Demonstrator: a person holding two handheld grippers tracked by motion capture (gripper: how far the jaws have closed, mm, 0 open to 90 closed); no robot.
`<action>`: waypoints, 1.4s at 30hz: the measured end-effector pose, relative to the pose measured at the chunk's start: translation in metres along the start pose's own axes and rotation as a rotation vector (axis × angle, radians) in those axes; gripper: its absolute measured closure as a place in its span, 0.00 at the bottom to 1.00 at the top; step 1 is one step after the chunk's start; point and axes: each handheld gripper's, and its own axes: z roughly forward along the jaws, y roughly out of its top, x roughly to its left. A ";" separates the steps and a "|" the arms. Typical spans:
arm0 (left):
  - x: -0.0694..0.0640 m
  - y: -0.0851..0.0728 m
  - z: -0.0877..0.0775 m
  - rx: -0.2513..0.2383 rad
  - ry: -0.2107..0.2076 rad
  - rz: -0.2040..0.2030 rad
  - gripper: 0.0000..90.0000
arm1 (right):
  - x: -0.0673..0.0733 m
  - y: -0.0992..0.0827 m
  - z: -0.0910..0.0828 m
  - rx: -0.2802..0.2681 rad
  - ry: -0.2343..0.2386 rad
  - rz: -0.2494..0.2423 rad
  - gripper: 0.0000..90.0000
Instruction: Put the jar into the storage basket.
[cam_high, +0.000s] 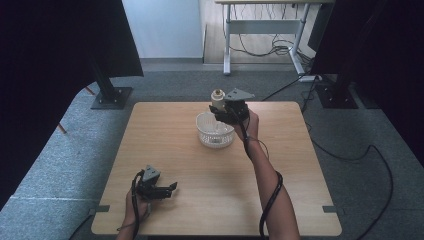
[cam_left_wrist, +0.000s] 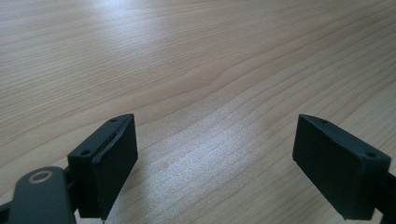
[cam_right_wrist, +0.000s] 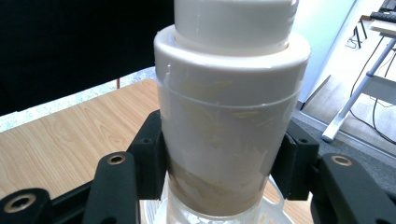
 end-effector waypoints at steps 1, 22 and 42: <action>0.000 0.000 0.000 0.000 0.000 0.000 0.15 | 0.000 0.000 0.002 0.002 0.000 0.000 0.50; 0.000 0.000 0.000 0.001 0.002 0.003 0.15 | -0.005 -0.016 0.032 0.036 -0.014 0.037 0.50; 0.000 0.000 0.000 0.003 0.001 0.005 0.15 | -0.003 -0.048 0.058 0.097 -0.029 0.061 0.50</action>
